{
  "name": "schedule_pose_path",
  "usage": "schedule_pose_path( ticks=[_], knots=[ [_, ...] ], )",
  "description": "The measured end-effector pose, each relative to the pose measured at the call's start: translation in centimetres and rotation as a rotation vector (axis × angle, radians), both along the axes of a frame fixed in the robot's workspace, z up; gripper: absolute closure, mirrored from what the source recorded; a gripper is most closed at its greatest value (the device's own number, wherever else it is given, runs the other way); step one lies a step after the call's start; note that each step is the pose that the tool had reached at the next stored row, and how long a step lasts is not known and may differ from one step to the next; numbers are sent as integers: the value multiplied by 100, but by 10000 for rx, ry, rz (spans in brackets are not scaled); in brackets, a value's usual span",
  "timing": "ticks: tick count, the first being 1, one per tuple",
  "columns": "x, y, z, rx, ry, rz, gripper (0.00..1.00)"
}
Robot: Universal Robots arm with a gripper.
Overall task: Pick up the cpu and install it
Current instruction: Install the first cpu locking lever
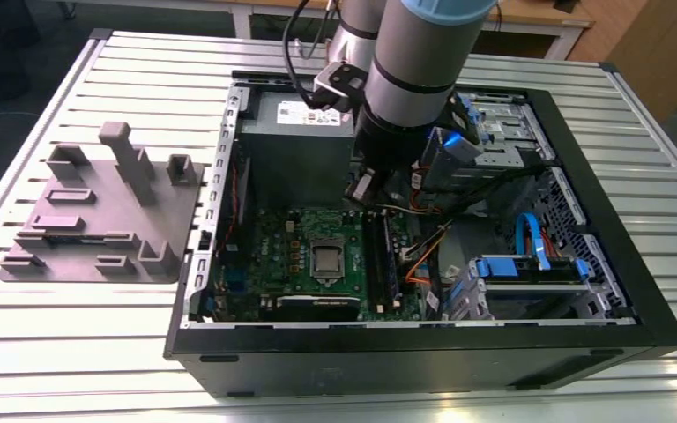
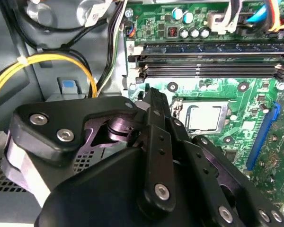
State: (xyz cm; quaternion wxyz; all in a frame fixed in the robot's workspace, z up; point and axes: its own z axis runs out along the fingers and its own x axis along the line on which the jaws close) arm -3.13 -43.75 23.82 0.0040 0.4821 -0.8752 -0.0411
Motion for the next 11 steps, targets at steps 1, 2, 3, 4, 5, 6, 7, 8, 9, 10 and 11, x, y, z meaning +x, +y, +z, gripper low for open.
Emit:
schedule_pose_path(
  ticks=[1,2,3,4,5,6,7,8,9,10,11],
  knots=[
    [-13,6,-2,-2,0,18,90],
    [-26,13,-5,-2,0,36,90],
    [-39,17,-8,-1,0,55,90],
    [-52,20,-10,-2,1,72,90],
    [-63,20,-12,-2,1,86,90],
    [-68,20,-12,-3,1,100,90],
    [-71,20,-13,-3,1,116,90],
    [-74,18,-15,-1,0,136,90],
    [-79,14,-16,0,0,168,90],
    [-83,9,-16,0,0,217,90],
    [-87,5,-16,-1,0,277,90]
  ],
)
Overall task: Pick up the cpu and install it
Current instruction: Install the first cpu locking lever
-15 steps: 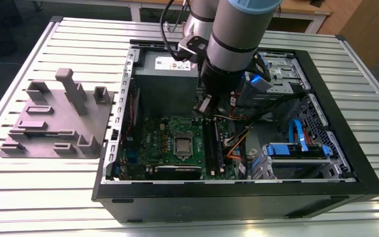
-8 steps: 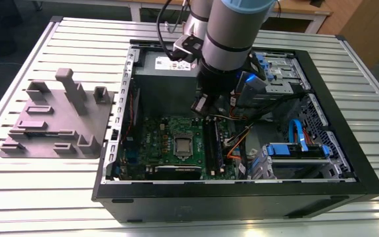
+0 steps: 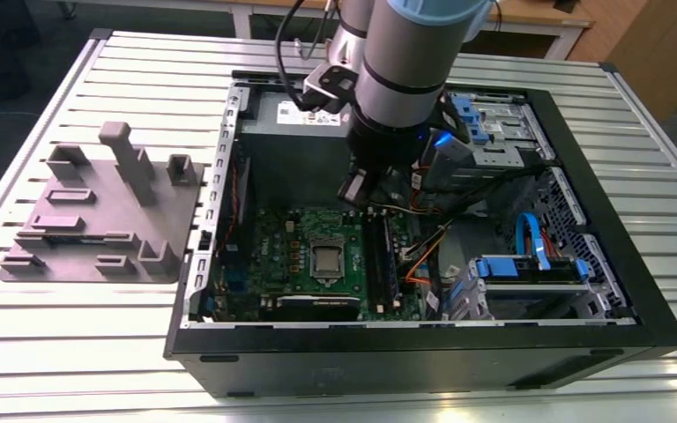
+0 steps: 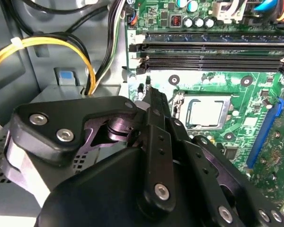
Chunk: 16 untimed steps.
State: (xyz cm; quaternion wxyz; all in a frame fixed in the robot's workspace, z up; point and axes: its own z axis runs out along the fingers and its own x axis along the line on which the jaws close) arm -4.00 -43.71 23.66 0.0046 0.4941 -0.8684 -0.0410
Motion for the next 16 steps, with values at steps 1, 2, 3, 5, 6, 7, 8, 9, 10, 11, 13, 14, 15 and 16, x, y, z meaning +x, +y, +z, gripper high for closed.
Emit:
schedule_pose_path(
  ticks=[1,2,3,5,6,7,8,9,10,11,13,14,15,16],
  knots=[
    [-9,-5,0,0,0,55,90],
    [-23,-12,0,0,0,95,90],
    [-32,-19,0,0,0,128,90],
    [-43,-41,0,-1,0,169,90],
    [-45,-55,0,-1,0,178,90],
    [-49,-71,0,-1,0,187,90],
    [-52,-85,0,0,0,194,90],
    [-55,-98,0,-1,0,200,90],
    [-56,-112,0,0,0,209,90],
    [-59,-128,0,-1,1,217,90],
    [-65,-162,0,-1,0,234,90],
    [-71,-178,0,-1,0,244,90],
    [-79,-190,0,0,0,267,90],
    [-88,-197,0,0,0,309,90]
  ],
)
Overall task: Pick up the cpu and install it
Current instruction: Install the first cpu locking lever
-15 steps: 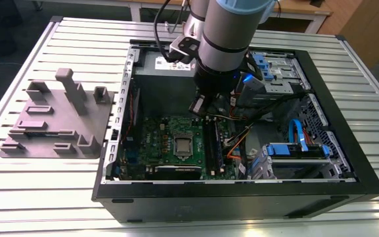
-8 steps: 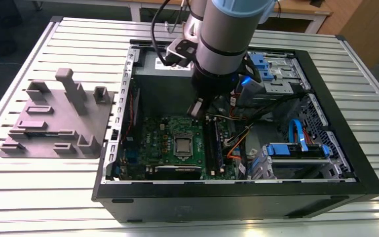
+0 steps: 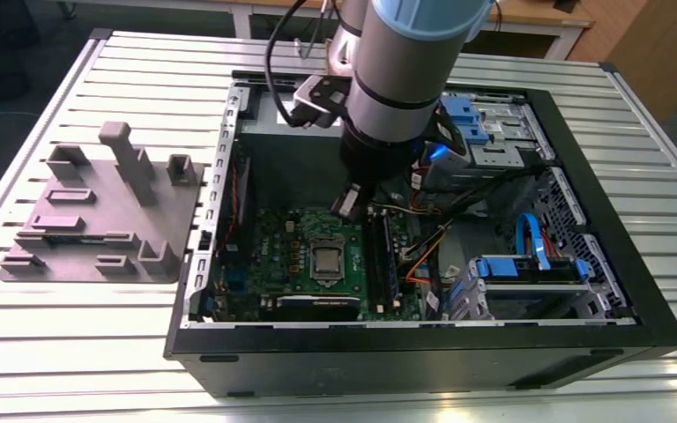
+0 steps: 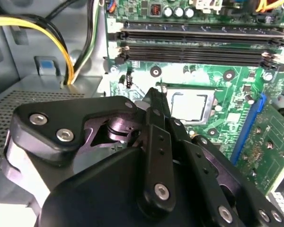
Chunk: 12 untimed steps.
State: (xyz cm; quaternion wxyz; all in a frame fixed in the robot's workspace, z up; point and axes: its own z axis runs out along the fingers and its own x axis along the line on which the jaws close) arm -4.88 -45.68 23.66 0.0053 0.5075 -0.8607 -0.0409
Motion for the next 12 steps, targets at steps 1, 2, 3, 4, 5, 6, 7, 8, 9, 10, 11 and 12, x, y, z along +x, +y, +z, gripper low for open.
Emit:
schedule_pose_path(
  ticks=[1,2,3,4,5,6,7,8,9,10,11,12],
  knots=[
    [-10,-6,0,0,0,52,90],
    [-17,-10,0,0,0,120,90],
    [-20,-12,-1,2,-1,210,90],
    [-21,-13,-2,1,0,310,90],
    [-22,-15,-4,0,0,433,90],
    [-23,-15,-7,0,0,573,90],
    [-24,-15,-11,0,0,739,90],
    [-24,-15,-14,-1,0,907,90],
    [-24,-15,-17,-1,0,1055,90],
    [-24,-16,-19,-2,0,1180,90],
    [-23,-16,-21,-2,1,1310,90],
    [-24,-16,-22,-1,1,1446,90]
  ],
)
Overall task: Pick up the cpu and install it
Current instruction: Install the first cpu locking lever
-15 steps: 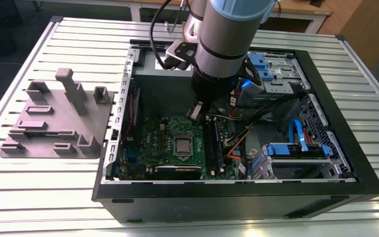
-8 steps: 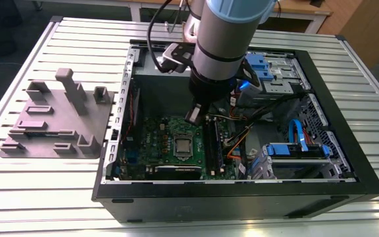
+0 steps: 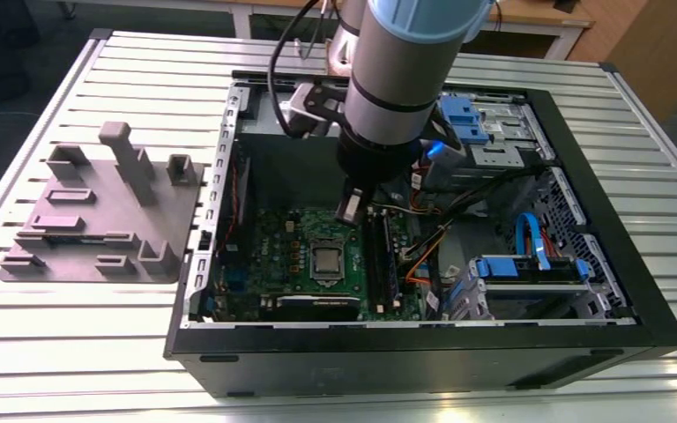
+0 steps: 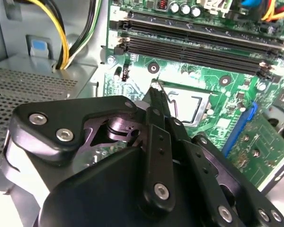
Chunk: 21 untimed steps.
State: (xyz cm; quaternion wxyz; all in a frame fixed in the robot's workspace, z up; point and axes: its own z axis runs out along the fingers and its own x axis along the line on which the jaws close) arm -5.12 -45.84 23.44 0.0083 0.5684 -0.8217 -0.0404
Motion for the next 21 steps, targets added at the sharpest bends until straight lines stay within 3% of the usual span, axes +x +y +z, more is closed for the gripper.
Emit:
schedule_pose_path(
  ticks=[5,15,21],
  knots=[
    [0,-1,-6,-1,-3,716,90],
    [0,-3,-7,0,-3,751,90],
    [-2,-35,-7,-40,-2,799,90]
  ],
)
